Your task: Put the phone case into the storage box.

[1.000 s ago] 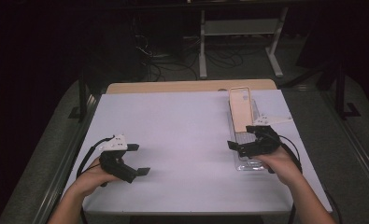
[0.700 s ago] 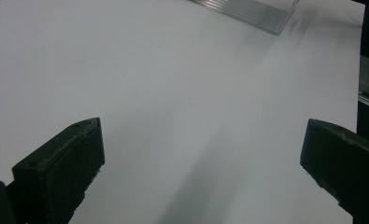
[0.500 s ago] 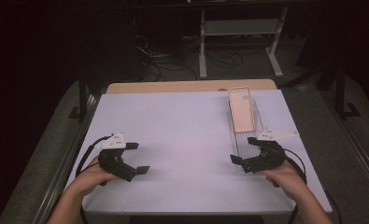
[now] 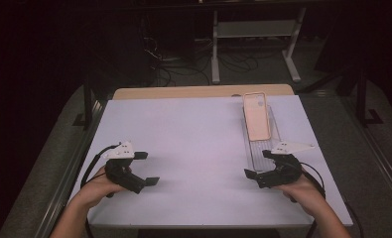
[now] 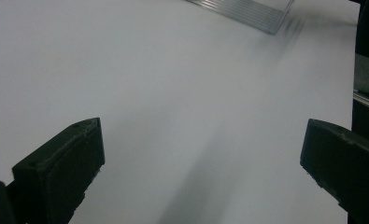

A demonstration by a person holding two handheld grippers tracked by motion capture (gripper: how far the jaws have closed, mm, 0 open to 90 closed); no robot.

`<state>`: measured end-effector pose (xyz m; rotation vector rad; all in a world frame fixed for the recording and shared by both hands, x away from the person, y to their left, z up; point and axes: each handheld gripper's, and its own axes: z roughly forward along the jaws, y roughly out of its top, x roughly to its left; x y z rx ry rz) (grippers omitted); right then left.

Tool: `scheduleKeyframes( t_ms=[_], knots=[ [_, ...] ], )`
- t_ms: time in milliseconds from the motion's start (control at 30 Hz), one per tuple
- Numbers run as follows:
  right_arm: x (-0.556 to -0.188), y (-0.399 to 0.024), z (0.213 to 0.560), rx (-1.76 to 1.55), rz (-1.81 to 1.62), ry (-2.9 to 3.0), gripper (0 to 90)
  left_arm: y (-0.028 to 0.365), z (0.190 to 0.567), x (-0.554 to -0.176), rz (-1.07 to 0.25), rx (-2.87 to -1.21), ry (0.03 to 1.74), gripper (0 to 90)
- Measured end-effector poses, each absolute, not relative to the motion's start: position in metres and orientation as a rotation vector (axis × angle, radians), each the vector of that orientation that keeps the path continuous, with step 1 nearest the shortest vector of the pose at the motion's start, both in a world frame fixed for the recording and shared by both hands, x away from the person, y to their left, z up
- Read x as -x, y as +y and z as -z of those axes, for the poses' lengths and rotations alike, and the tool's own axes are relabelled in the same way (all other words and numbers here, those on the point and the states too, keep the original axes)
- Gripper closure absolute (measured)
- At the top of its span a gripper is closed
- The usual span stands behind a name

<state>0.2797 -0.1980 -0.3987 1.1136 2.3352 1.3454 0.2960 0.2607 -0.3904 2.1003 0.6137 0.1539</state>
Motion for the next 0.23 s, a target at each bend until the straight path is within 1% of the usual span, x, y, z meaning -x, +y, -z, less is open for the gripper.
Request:
scheduleKeyframes(
  t_ms=[233],
  knots=[
    [-0.2796,-0.1979,0.3987,-1.113,-1.346,2.336,2.9,0.2608,0.3910,-0.2968,-0.152,-2.104,0.610,0.0]
  ],
)
